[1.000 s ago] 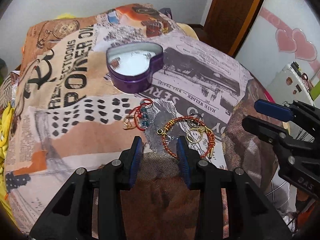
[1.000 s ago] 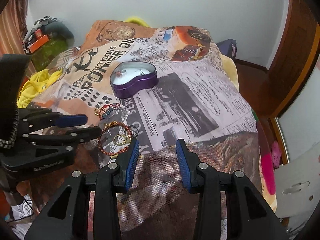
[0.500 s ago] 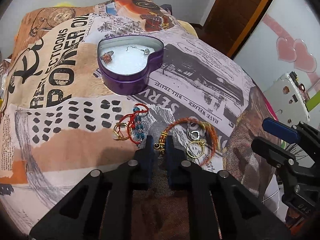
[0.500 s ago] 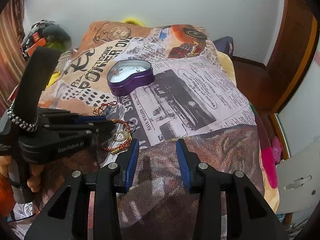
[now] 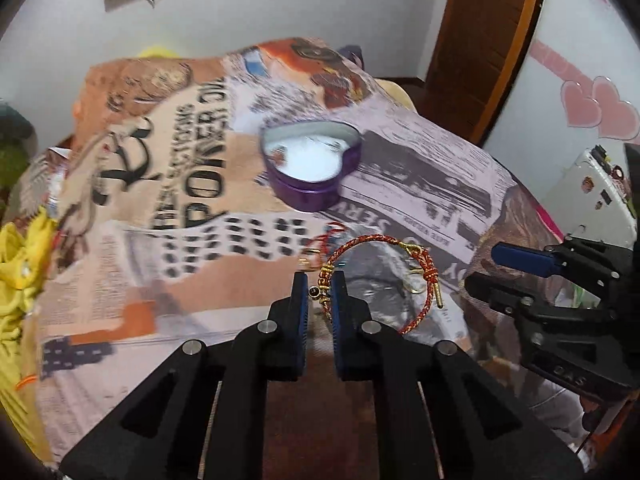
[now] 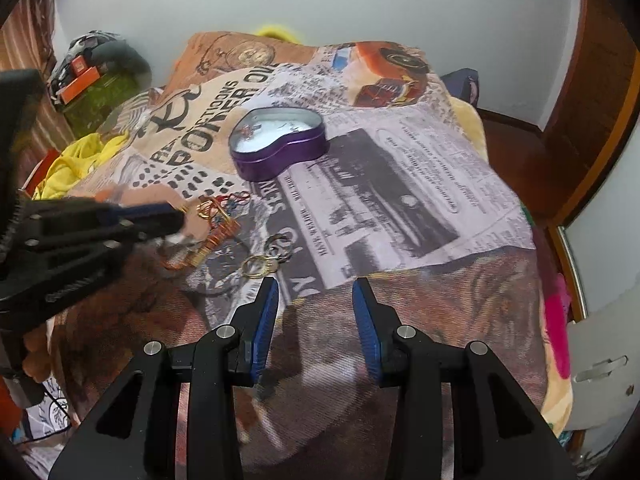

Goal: Organize jewelry
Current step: 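Grasp the gold-and-orange bracelet with the left tool while the right tool grasps a silver ring, then carry the bracelet in the left tool while the right tool carries the ring to the tin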

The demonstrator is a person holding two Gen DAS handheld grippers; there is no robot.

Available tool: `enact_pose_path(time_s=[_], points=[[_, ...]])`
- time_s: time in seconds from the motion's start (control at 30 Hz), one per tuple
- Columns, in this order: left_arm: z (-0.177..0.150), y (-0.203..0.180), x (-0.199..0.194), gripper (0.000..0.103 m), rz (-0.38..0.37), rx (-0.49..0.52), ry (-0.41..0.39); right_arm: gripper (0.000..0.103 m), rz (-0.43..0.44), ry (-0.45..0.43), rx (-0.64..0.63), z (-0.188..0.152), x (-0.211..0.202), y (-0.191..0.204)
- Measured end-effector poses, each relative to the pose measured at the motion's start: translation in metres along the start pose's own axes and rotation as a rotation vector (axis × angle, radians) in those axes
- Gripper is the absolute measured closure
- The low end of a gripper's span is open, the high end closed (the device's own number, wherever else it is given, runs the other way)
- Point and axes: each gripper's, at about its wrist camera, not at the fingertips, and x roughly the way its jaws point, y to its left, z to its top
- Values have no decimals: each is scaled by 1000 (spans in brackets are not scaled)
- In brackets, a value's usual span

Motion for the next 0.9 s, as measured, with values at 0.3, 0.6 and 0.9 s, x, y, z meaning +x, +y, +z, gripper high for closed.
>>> enact_pose_path(time_s=[0.3, 0.6, 0.9], points=[[-8, 12, -15, 94, 17, -15, -39, 68, 29, 24, -2, 8, 20, 16], [-11, 6, -17, 94, -3, 5, -48, 84, 24, 38, -4, 8, 33, 21], [-8, 11, -18, 94, 3, -7, -54, 93, 29, 20, -46, 4, 32, 24]])
